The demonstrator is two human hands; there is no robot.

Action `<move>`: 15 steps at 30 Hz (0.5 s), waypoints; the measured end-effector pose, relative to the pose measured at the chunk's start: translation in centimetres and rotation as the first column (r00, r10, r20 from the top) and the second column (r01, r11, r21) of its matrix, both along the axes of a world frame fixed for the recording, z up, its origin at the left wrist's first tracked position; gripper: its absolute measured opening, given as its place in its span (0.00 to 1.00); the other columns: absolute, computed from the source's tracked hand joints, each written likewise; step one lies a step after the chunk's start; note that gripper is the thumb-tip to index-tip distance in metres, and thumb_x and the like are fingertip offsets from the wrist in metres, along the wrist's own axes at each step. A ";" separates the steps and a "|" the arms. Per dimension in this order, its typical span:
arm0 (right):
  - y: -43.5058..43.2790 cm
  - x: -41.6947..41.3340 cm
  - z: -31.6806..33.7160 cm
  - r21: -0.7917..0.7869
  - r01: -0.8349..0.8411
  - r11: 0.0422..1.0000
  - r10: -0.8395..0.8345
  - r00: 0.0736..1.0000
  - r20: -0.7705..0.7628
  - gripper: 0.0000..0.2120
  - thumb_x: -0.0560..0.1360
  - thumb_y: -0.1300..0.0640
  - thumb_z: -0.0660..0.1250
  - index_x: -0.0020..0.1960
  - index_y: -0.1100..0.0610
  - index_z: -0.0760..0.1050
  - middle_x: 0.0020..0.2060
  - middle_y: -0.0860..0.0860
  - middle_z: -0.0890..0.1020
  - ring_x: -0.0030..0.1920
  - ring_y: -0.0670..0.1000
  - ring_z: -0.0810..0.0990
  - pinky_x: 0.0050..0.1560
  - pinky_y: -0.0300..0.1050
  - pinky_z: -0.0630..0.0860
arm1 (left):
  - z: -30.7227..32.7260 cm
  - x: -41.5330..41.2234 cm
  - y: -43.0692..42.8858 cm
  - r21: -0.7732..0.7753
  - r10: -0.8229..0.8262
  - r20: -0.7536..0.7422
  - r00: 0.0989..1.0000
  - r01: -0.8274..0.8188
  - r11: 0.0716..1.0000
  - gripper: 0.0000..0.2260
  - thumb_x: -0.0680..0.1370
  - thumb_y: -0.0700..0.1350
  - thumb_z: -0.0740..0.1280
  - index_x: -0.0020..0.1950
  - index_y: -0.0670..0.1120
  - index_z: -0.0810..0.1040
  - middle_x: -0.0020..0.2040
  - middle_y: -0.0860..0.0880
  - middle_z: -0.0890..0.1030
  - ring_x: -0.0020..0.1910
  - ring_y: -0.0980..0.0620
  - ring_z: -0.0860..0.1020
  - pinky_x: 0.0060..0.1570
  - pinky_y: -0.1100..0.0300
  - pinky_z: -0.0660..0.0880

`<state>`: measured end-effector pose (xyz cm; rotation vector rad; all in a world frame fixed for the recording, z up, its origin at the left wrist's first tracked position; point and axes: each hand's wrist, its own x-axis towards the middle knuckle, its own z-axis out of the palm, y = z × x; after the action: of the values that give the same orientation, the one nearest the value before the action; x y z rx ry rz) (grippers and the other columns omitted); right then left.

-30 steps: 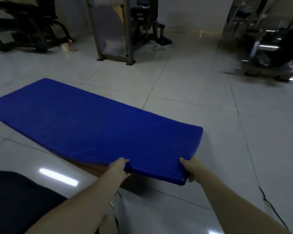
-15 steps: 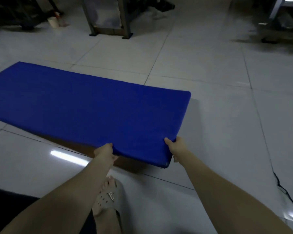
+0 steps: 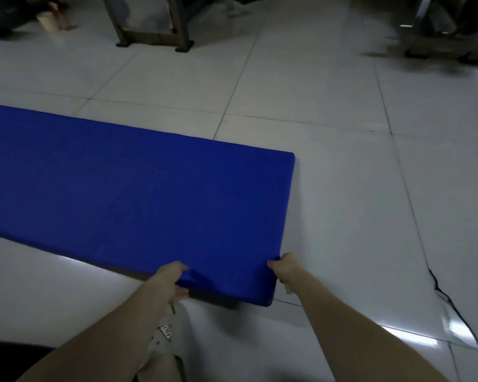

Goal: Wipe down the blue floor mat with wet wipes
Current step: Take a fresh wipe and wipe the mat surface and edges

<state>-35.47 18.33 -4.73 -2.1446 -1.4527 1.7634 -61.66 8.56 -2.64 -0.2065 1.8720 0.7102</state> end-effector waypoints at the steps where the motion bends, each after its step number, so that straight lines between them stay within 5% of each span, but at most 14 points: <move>1: -0.2 0.5 0.4 0.004 -0.029 1.000 0.029 0.999 0.044 0.10 0.80 0.55 0.66 0.50 0.62 0.71 0.42 0.56 0.77 0.36 0.52 0.75 0.37 0.46 0.74 | 0.4 0.0 0.2 0.002 -0.022 -0.008 1.000 0.022 1.000 0.18 0.80 0.44 0.69 0.67 0.42 0.69 0.67 0.36 0.73 0.59 0.34 0.77 0.51 0.43 0.77; 4: -0.2 1.7 2.6 0.038 0.027 0.999 -0.029 0.999 0.045 0.17 0.81 0.48 0.65 0.45 0.62 0.71 0.35 0.55 0.75 0.33 0.53 0.75 0.34 0.45 0.72 | 3.3 1.1 1.4 0.055 -0.087 -0.088 0.992 0.092 0.994 0.20 0.81 0.45 0.68 0.72 0.42 0.70 0.66 0.39 0.75 0.62 0.36 0.76 0.53 0.46 0.77; 6: 0.4 2.5 4.7 0.026 0.206 0.978 -0.202 0.975 -0.094 0.19 0.82 0.45 0.63 0.48 0.63 0.72 0.33 0.57 0.74 0.30 0.53 0.73 0.36 0.46 0.72 | 6.1 2.3 2.7 0.145 -0.156 -0.175 0.972 0.182 0.972 0.13 0.82 0.42 0.66 0.65 0.42 0.71 0.53 0.40 0.76 0.49 0.41 0.76 0.43 0.55 0.79; 9: 1.6 3.6 9.7 -0.088 0.468 0.879 -0.464 0.801 -0.379 0.15 0.84 0.48 0.59 0.49 0.59 0.75 0.28 0.56 0.70 0.29 0.54 0.71 0.41 0.49 0.72 | 10.3 5.6 5.2 0.283 -0.302 -0.185 0.935 0.345 0.895 0.16 0.81 0.43 0.69 0.67 0.40 0.75 0.54 0.41 0.80 0.50 0.44 0.80 0.50 0.52 0.80; 12: 2.6 5.0 15.7 -0.117 0.621 0.775 -0.561 0.592 -0.578 0.21 0.83 0.57 0.57 0.31 0.57 0.67 0.22 0.55 0.66 0.28 0.56 0.71 0.44 0.52 0.76 | 15.7 11.4 7.5 0.472 -0.495 -0.233 0.837 0.542 0.695 0.15 0.80 0.48 0.71 0.64 0.44 0.79 0.54 0.43 0.84 0.50 0.47 0.84 0.52 0.51 0.82; 15: 1.8 8.3 23.8 0.032 0.651 0.759 -0.494 0.606 -0.624 0.11 0.78 0.69 0.55 0.38 0.64 0.70 0.23 0.56 0.71 0.25 0.57 0.75 0.39 0.50 0.78 | 23.0 19.0 7.9 0.608 -0.658 -0.362 0.660 0.703 0.370 0.13 0.79 0.50 0.73 0.61 0.49 0.80 0.53 0.45 0.85 0.51 0.48 0.85 0.53 0.51 0.83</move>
<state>-27.16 20.09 19.04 -1.4684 -0.6572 1.6252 -42.62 16.48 20.33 1.0881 1.3753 0.7706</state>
